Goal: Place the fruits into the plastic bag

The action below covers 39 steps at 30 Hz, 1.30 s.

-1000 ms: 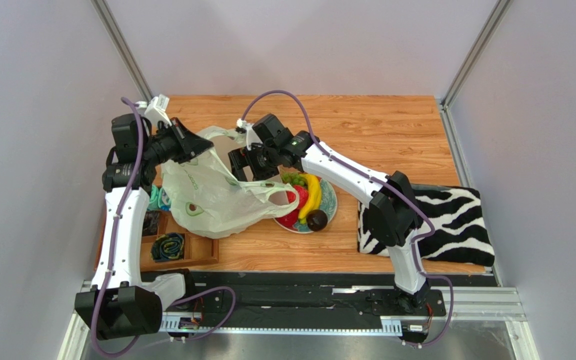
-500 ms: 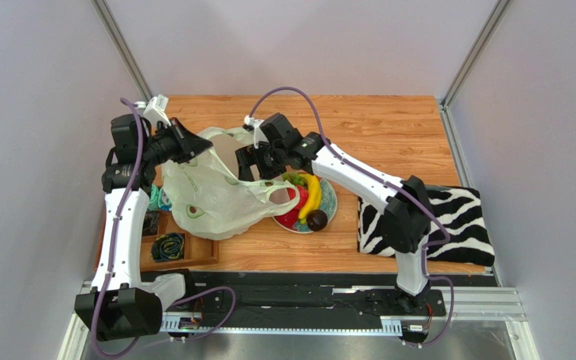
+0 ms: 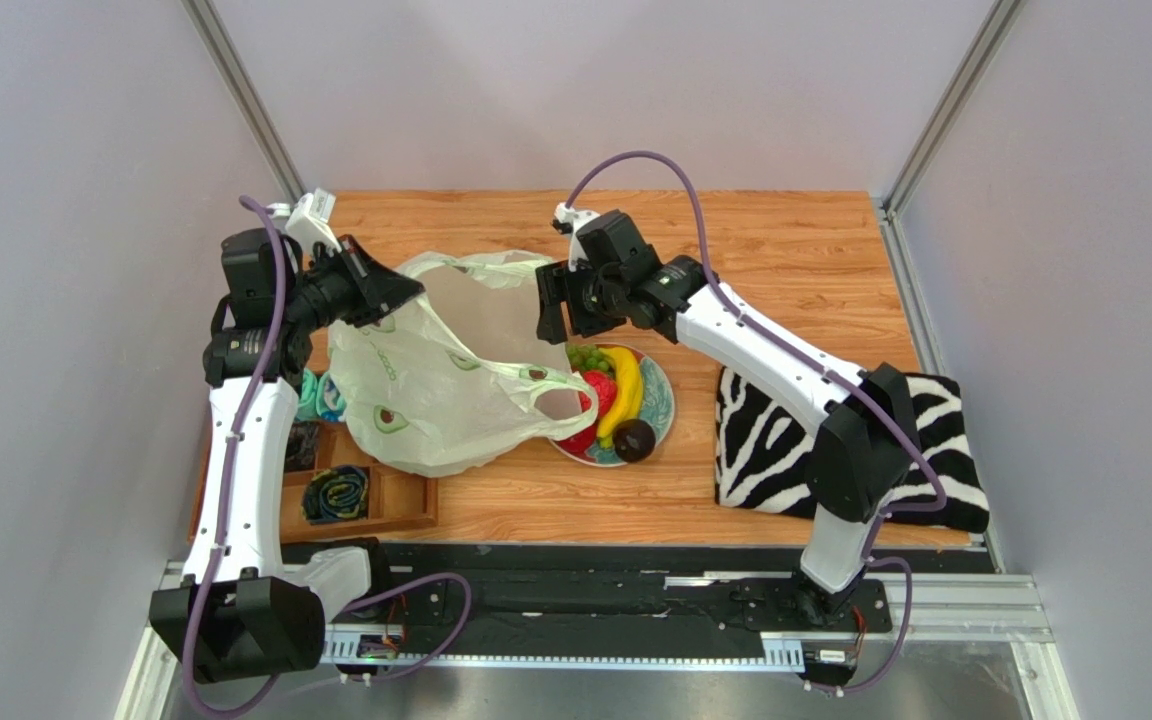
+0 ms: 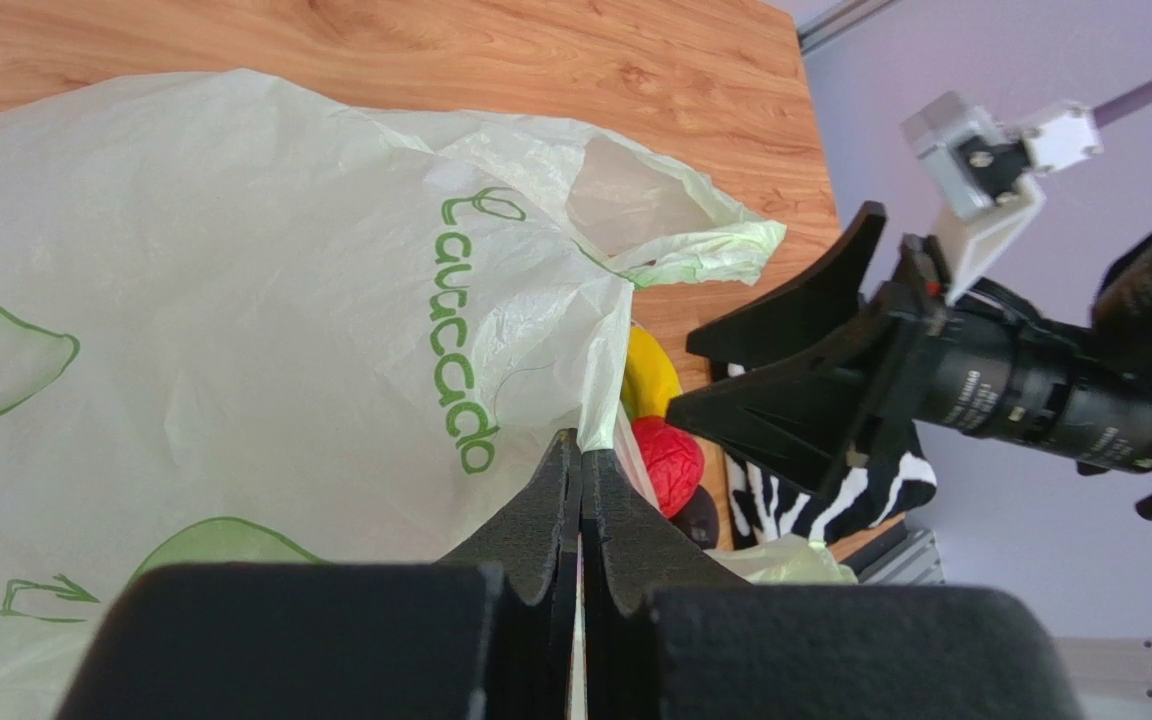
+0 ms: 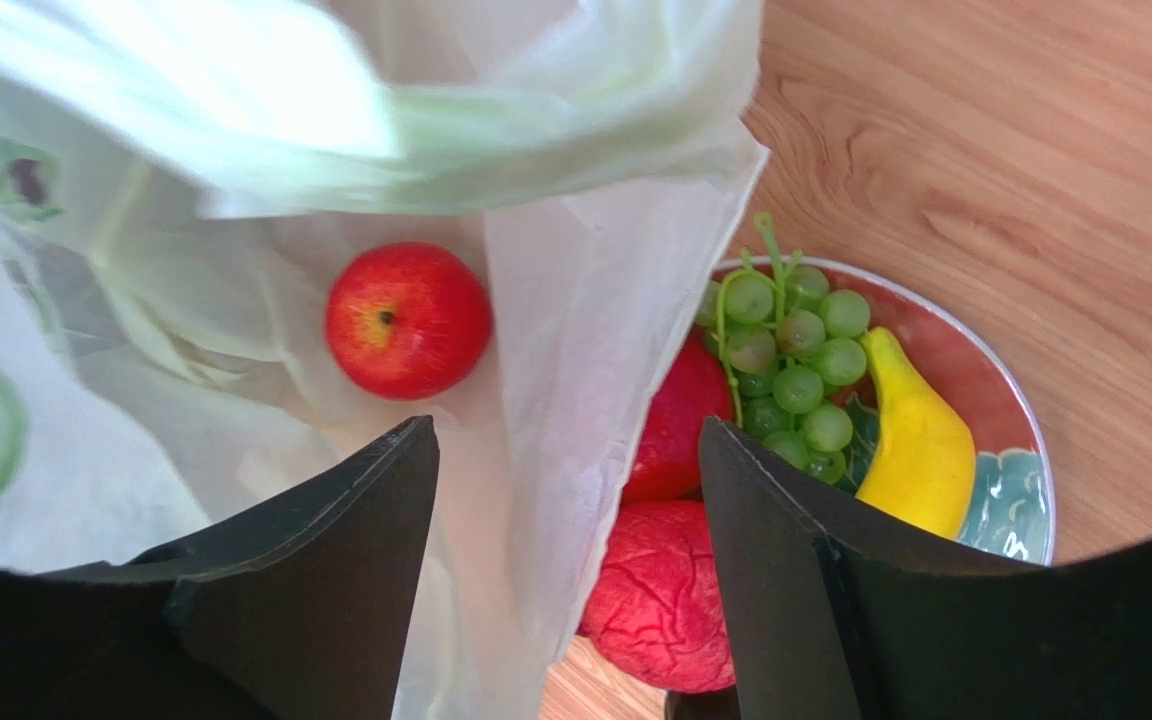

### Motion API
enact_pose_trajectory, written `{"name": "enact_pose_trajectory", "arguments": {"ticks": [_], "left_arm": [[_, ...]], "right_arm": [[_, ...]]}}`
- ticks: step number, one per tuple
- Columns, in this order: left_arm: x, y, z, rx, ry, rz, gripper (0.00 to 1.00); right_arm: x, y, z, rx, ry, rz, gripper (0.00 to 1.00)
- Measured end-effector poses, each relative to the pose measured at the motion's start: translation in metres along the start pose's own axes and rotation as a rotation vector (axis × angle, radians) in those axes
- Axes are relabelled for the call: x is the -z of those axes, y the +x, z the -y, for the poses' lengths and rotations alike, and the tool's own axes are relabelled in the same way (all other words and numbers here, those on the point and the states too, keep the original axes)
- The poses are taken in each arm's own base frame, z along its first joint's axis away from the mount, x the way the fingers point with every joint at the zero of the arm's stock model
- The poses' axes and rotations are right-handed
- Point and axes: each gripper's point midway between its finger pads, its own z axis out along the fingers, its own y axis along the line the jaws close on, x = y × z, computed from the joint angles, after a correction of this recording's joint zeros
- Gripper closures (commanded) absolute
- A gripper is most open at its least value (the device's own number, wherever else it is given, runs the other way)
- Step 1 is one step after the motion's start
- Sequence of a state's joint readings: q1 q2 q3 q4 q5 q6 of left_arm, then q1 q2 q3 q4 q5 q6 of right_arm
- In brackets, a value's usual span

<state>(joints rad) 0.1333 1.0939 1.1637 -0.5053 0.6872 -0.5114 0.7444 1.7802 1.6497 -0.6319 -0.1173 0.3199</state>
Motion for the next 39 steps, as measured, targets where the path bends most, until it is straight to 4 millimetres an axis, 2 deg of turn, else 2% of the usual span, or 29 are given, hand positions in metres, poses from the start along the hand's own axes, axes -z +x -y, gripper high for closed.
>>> {"name": "enact_pose_trajectory", "arguments": {"ticks": [4,8,11,14,15,16,18,20,22,25,29,33,36,39], "left_arm": [[0.0,0.0,0.0,0.0,-0.001,0.0,1.0],[0.0,0.0,-0.001,0.0,-0.004,0.001,1.0],[0.0,0.0,-0.001,0.001,-0.007,0.002,1.0],[0.0,0.0,-0.002,0.001,-0.01,0.002,1.0],[0.0,0.0,-0.002,0.002,-0.012,0.003,1.0],[0.0,0.0,-0.002,0.001,-0.013,0.003,1.0],[0.0,-0.001,-0.003,0.001,-0.018,0.005,1.0],[0.0,-0.002,-0.005,0.004,-0.027,0.006,1.0],[0.0,-0.007,-0.007,0.006,-0.037,0.011,1.0],[0.0,-0.027,-0.005,-0.006,-0.05,0.038,1.0],[0.002,-0.058,0.003,-0.048,-0.052,0.094,1.0],[-0.001,-0.08,0.002,-0.072,-0.054,0.135,1.0],[-0.011,-0.086,-0.006,-0.068,-0.05,0.132,1.0],[-0.026,-0.081,-0.02,-0.038,-0.051,0.093,1.0]], "right_arm": [[-0.025,0.021,0.015,-0.006,0.048,-0.083,0.33],[-0.044,0.04,0.023,-0.006,0.061,-0.154,0.35],[-0.052,0.046,0.024,-0.005,0.056,-0.181,0.43],[-0.058,0.045,0.022,0.001,0.044,-0.192,0.66],[-0.059,0.046,0.021,0.002,0.037,-0.197,0.94],[-0.059,0.045,0.019,0.002,0.029,-0.2,1.0],[-0.058,0.041,0.014,0.001,0.005,-0.199,1.0],[-0.054,0.031,0.006,-0.007,-0.02,-0.185,1.0],[-0.049,0.013,-0.005,-0.011,-0.049,-0.145,1.0],[-0.037,-0.018,-0.02,-0.018,-0.083,-0.059,1.0],[-0.01,-0.056,-0.033,-0.02,-0.106,0.063,1.0],[0.019,-0.096,-0.044,-0.005,-0.112,0.208,1.0],[0.028,-0.113,-0.045,-0.002,-0.103,0.277,1.0],[0.027,-0.119,-0.04,-0.011,-0.083,0.301,1.0]]}}
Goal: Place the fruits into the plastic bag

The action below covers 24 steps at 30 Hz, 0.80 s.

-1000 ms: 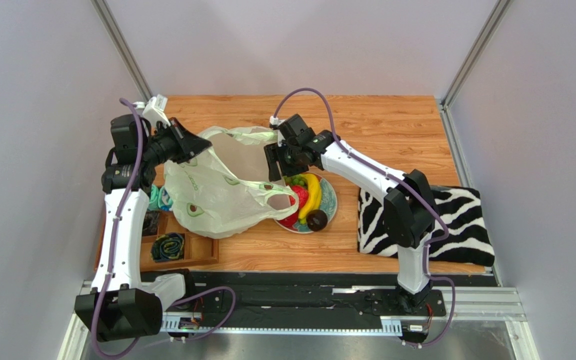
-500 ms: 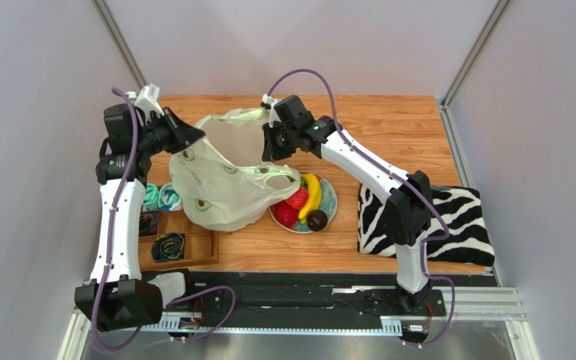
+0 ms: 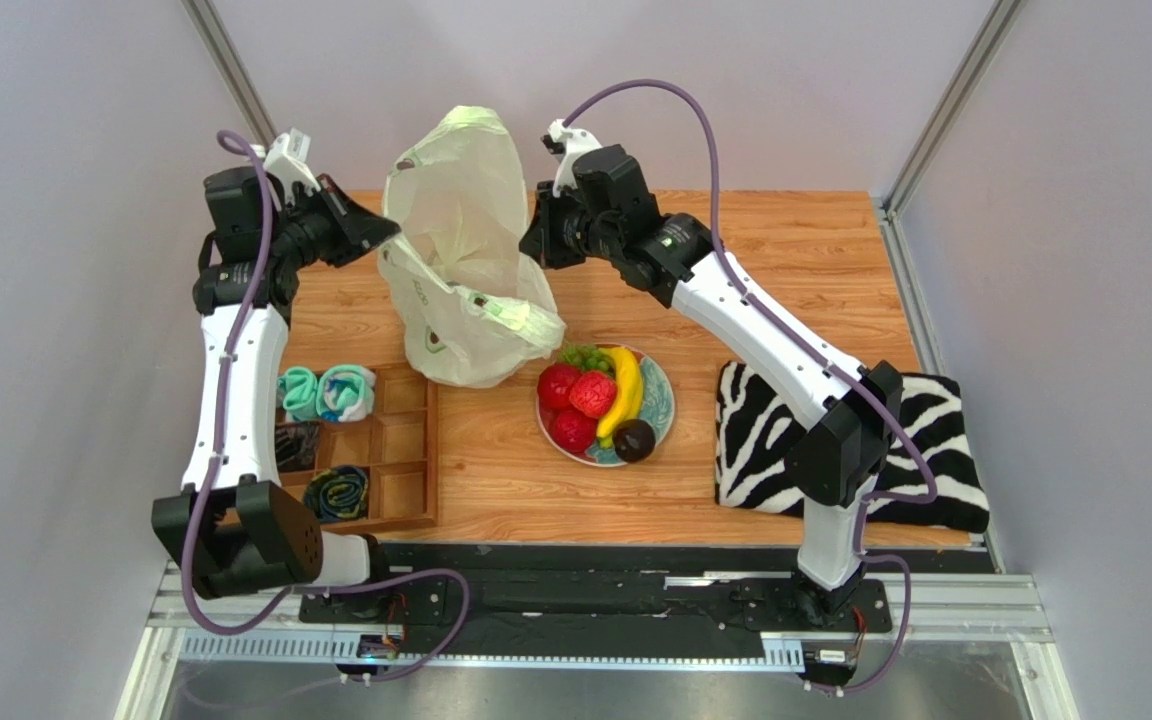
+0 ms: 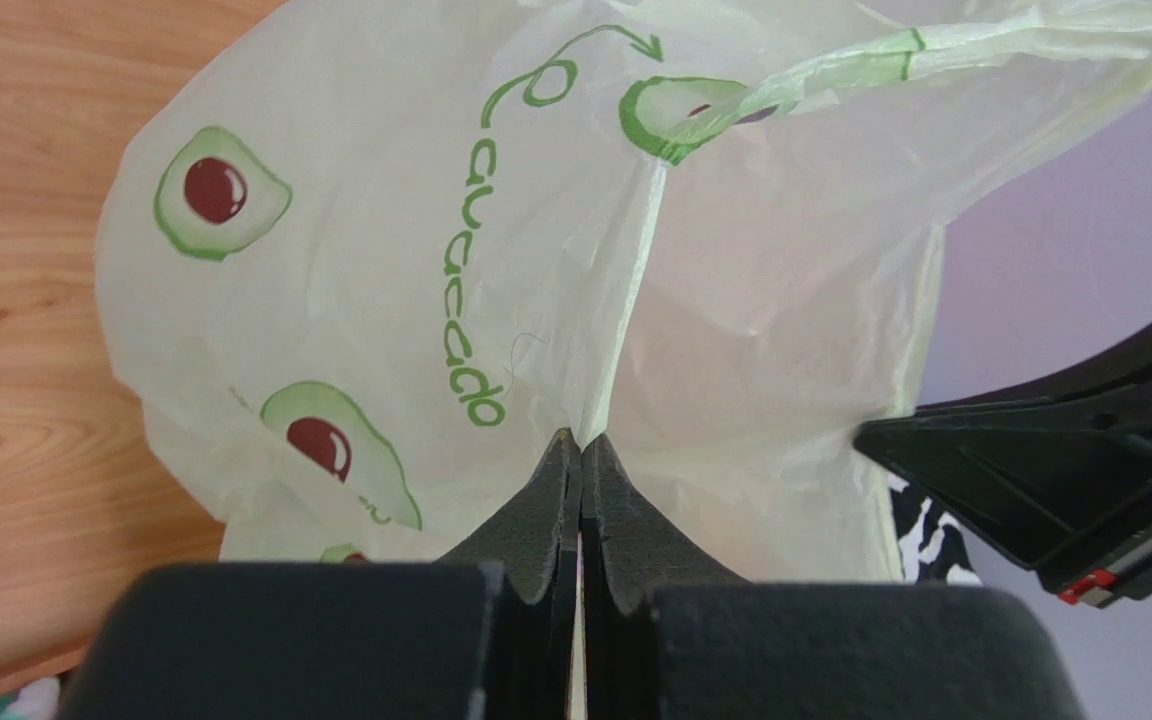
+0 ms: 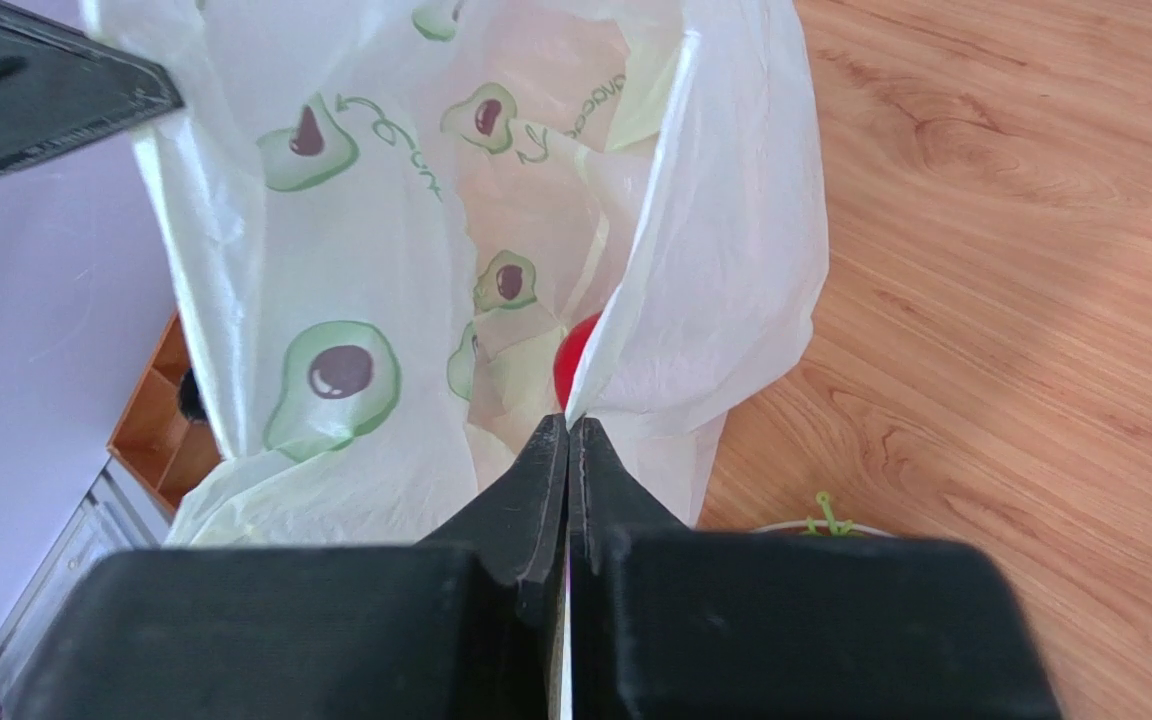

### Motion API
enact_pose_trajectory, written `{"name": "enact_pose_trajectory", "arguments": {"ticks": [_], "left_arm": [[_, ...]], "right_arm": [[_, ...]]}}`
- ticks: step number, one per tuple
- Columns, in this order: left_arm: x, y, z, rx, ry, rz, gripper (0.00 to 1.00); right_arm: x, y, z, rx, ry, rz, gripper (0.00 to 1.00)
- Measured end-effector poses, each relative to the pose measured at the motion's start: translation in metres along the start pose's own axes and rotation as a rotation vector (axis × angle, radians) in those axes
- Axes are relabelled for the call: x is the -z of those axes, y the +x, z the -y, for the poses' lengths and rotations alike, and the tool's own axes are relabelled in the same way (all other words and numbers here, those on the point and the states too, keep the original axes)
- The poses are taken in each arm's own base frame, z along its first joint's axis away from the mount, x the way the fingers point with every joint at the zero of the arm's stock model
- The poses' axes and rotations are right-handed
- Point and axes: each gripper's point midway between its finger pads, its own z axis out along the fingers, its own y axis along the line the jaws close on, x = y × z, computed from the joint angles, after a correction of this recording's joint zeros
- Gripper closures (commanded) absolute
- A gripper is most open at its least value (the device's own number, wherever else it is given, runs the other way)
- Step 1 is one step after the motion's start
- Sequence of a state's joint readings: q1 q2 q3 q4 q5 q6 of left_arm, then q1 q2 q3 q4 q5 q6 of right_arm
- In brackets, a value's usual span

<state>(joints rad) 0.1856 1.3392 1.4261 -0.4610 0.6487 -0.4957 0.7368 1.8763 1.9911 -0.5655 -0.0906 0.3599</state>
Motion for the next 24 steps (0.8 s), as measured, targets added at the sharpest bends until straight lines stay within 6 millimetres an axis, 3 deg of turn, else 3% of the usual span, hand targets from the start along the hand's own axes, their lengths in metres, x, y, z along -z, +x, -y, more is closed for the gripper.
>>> {"name": "enact_pose_trajectory", "arguments": {"ticks": [5,9,17,24], "left_arm": [[-0.016,0.02,-0.023,0.038,-0.02,-0.056,1.0],[-0.025,0.026,-0.029,0.041,0.001,-0.066,1.0],[-0.05,0.01,-0.028,0.05,0.086,-0.06,1.0],[-0.052,-0.003,-0.009,0.037,0.147,-0.037,1.0]], "right_arm": [[-0.004,-0.002,0.01,-0.006,0.029,0.012,1.0],[-0.01,0.0,0.016,-0.009,0.045,0.013,1.0],[-0.011,-0.006,0.028,-0.013,0.084,0.036,1.0],[-0.007,-0.011,0.043,-0.018,0.143,0.06,1.0]]}}
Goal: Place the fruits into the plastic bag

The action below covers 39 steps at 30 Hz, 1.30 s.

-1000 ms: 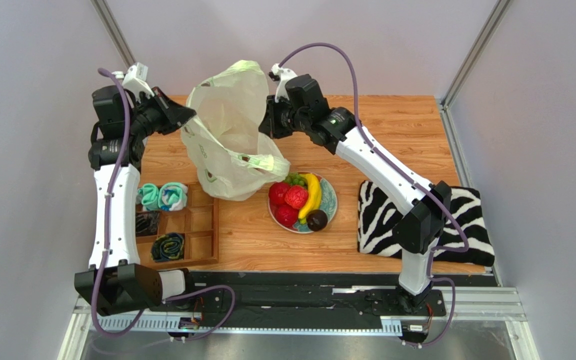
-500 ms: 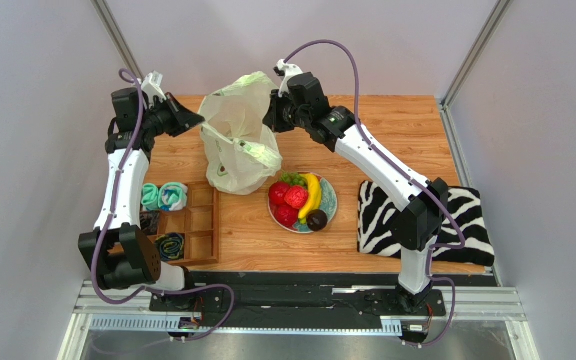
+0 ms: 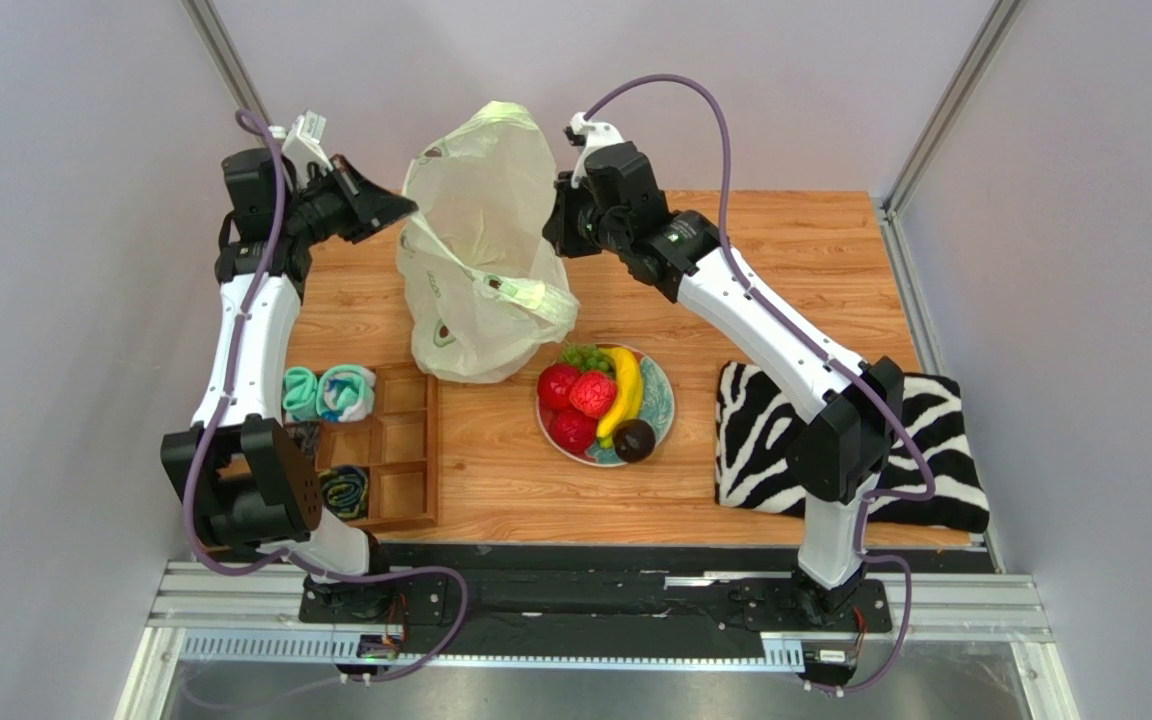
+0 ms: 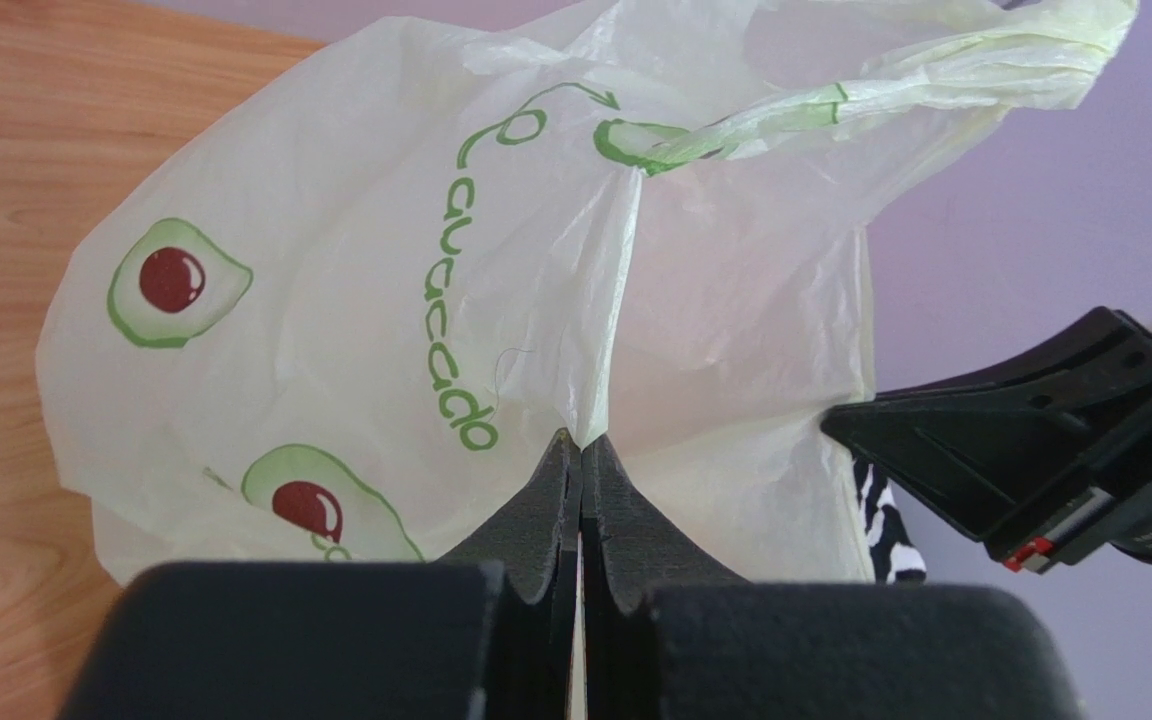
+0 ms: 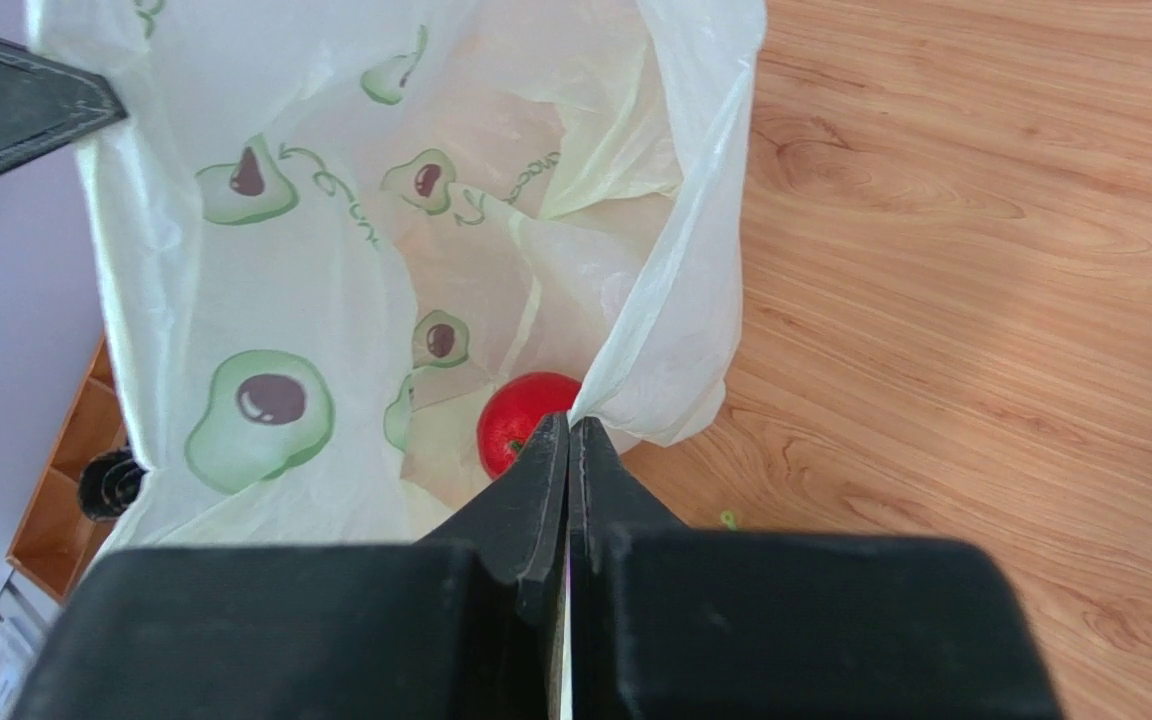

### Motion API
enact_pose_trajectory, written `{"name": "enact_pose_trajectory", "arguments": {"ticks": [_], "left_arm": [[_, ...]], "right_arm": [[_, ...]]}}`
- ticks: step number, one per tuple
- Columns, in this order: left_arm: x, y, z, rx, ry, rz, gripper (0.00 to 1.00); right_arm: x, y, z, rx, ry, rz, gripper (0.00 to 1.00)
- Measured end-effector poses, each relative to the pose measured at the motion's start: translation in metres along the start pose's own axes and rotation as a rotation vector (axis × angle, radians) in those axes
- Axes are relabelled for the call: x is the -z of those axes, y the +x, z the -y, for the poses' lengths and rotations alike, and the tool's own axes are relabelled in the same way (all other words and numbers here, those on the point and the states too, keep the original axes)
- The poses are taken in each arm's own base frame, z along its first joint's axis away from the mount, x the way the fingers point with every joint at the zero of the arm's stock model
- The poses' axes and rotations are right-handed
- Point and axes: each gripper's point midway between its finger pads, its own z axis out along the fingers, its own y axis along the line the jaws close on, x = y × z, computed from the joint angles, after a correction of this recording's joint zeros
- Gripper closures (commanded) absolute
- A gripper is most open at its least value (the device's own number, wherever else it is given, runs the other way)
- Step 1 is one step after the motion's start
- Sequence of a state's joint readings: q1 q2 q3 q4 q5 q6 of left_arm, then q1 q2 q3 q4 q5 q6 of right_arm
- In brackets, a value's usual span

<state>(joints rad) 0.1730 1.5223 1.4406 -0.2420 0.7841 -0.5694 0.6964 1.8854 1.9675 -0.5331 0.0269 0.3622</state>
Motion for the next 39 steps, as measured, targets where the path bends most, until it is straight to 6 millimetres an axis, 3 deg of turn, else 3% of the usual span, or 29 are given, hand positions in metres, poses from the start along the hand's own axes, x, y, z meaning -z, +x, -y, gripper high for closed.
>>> {"name": "enact_pose_trajectory", "arguments": {"ticks": [6,16,23,28,30,33,36,37,39], "left_arm": [[0.001,-0.011,0.017,-0.021,0.042,0.019,1.0],[0.001,-0.016,0.022,-0.021,0.057,0.03,1.0],[0.001,-0.013,0.018,-0.011,0.038,0.022,1.0],[0.001,-0.001,0.007,0.009,-0.001,0.0,1.0],[0.001,0.007,-0.001,0.021,-0.025,-0.015,1.0],[0.0,0.022,-0.015,0.052,-0.06,-0.046,1.0],[0.0,0.036,-0.025,0.083,-0.086,-0.077,1.0],[0.0,0.038,-0.026,0.086,-0.09,-0.08,1.0],[0.0,0.038,-0.027,0.088,-0.094,-0.081,1.0]], "right_arm": [[0.01,-0.011,0.006,-0.004,0.026,0.032,1.0],[0.023,-0.023,0.011,-0.01,0.043,0.075,1.0],[0.014,-0.014,0.015,-0.039,0.037,0.044,1.0],[-0.008,0.014,0.021,-0.059,0.035,-0.04,1.0],[-0.015,0.025,0.023,-0.066,0.035,-0.07,0.95],[-0.019,0.037,0.024,-0.077,0.034,-0.109,0.78],[-0.019,0.041,0.025,-0.079,0.034,-0.122,0.53],[-0.019,0.041,0.025,-0.078,0.033,-0.123,0.39],[-0.019,0.041,0.025,-0.078,0.032,-0.123,0.26]]}}
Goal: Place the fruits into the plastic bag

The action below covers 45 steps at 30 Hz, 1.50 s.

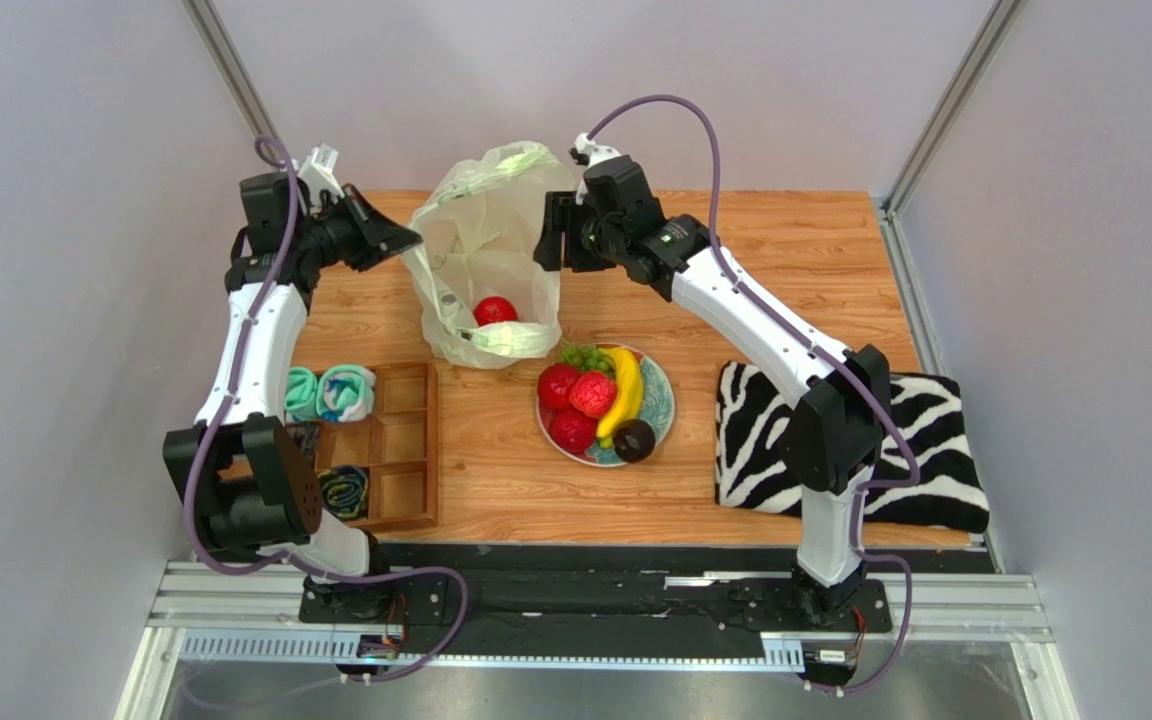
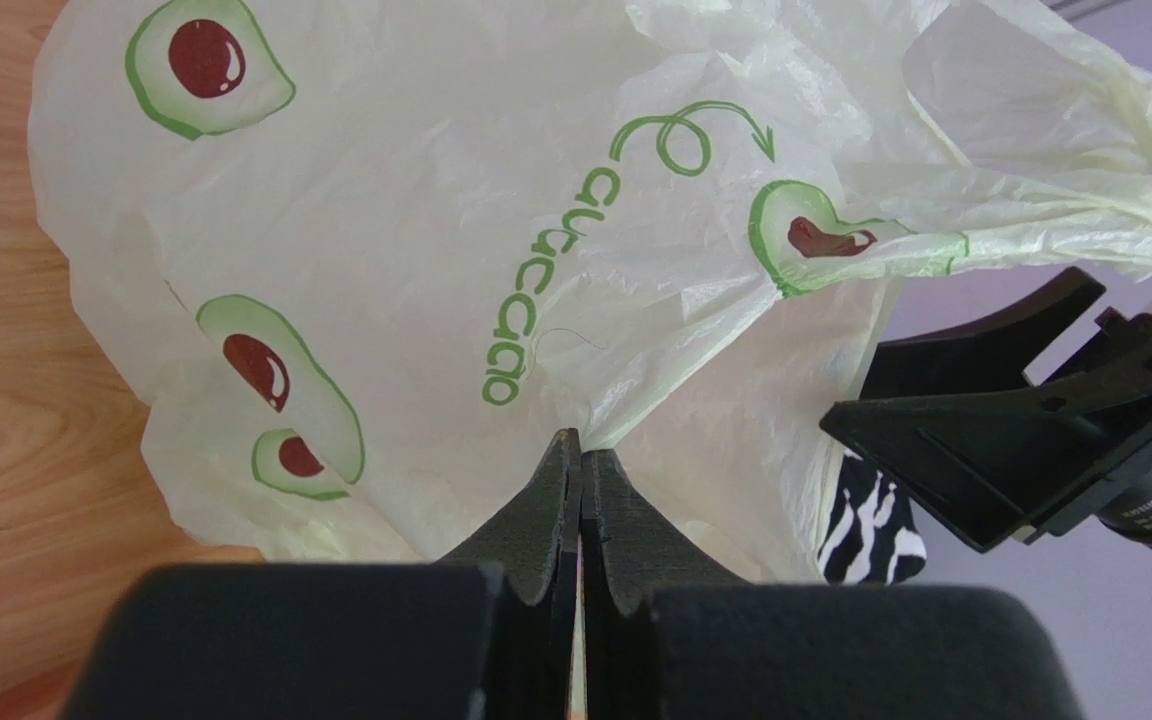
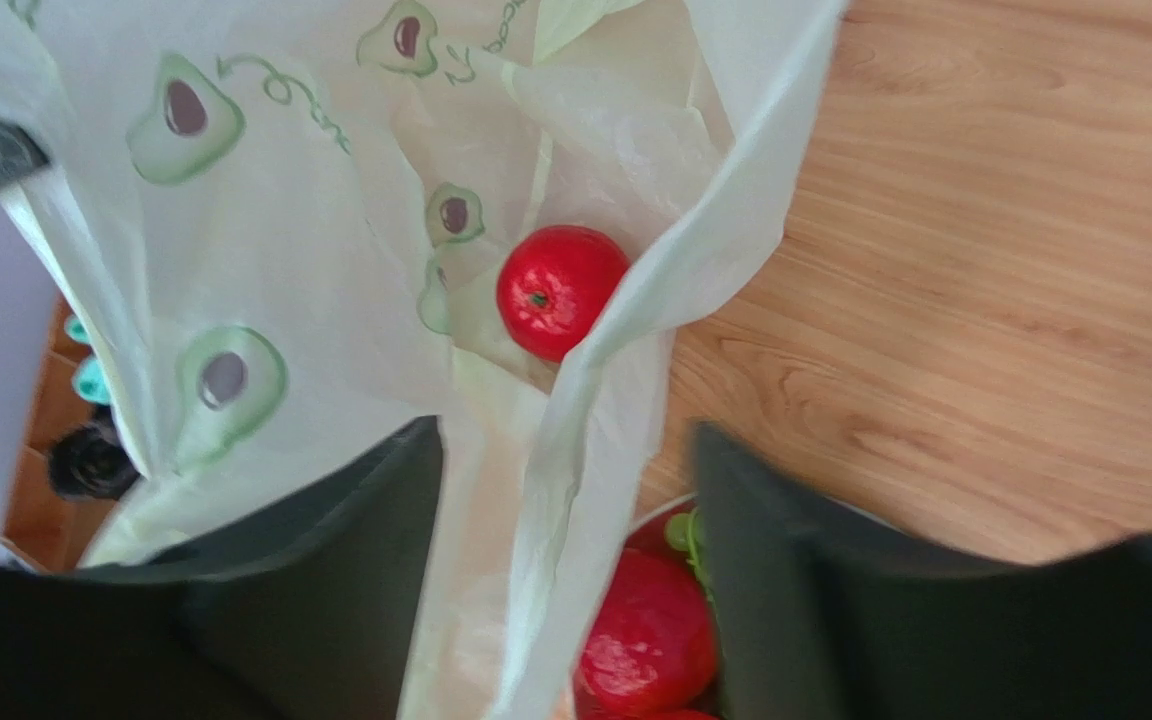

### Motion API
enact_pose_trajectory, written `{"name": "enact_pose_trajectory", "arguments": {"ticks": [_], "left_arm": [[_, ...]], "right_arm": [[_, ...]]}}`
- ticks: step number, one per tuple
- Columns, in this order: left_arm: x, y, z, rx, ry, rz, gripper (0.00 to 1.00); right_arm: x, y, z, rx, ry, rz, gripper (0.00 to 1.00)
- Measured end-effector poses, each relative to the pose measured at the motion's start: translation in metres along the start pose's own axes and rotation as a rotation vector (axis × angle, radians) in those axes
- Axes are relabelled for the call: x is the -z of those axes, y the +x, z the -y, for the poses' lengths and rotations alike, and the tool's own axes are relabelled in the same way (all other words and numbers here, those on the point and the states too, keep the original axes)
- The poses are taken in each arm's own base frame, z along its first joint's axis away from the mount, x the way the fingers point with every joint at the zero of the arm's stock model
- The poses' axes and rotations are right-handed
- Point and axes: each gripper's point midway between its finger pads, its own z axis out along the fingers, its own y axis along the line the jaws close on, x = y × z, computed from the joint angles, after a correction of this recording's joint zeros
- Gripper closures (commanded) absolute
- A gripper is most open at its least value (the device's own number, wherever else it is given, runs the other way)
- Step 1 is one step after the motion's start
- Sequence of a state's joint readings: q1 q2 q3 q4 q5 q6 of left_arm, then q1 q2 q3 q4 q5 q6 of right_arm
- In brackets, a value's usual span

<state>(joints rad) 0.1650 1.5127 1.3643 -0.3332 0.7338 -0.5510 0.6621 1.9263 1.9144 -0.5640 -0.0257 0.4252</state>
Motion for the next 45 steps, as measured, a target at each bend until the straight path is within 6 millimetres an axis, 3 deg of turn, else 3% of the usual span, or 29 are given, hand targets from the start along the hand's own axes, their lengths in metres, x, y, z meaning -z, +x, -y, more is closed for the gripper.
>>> {"name": "enact_pose_trajectory", "arguments": {"ticks": [1,6,11,13,17,22,25,32,45], "left_arm": [[0.0,0.0,0.0,-0.001,-0.002,0.002,1.0],[0.0,-0.001,-0.001,0.0,-0.01,0.007,1.0],[0.0,-0.003,-0.003,0.007,-0.022,0.014,1.0],[0.0,-0.003,-0.004,0.01,-0.027,0.017,1.0],[0.0,-0.003,-0.005,0.011,-0.031,0.019,1.0],[0.0,-0.003,-0.005,0.012,-0.031,0.019,1.0],[0.0,-0.003,-0.005,0.012,-0.031,0.019,1.0],[0.0,-0.003,-0.004,0.012,-0.031,0.019,1.0],[0.003,-0.005,-0.001,0.004,-0.027,0.027,1.0]], "right_arm": [[0.001,0.0,0.0,0.004,-0.001,0.0,0.21],[0.015,0.006,0.004,0.026,0.003,-0.008,0.18],[0.063,0.012,0.016,0.03,0.034,0.022,0.17],[0.091,0.022,0.027,0.024,0.053,0.037,0.17],[0.117,0.055,0.047,0.011,0.077,0.022,0.16],[0.109,0.123,0.069,0.005,0.103,-0.122,0.16],[0.103,0.146,0.065,0.014,0.083,-0.195,0.16],[0.087,0.162,0.047,-0.02,0.012,-0.255,0.16],[0.063,0.175,0.05,-0.03,0.042,-0.336,0.18]]}}
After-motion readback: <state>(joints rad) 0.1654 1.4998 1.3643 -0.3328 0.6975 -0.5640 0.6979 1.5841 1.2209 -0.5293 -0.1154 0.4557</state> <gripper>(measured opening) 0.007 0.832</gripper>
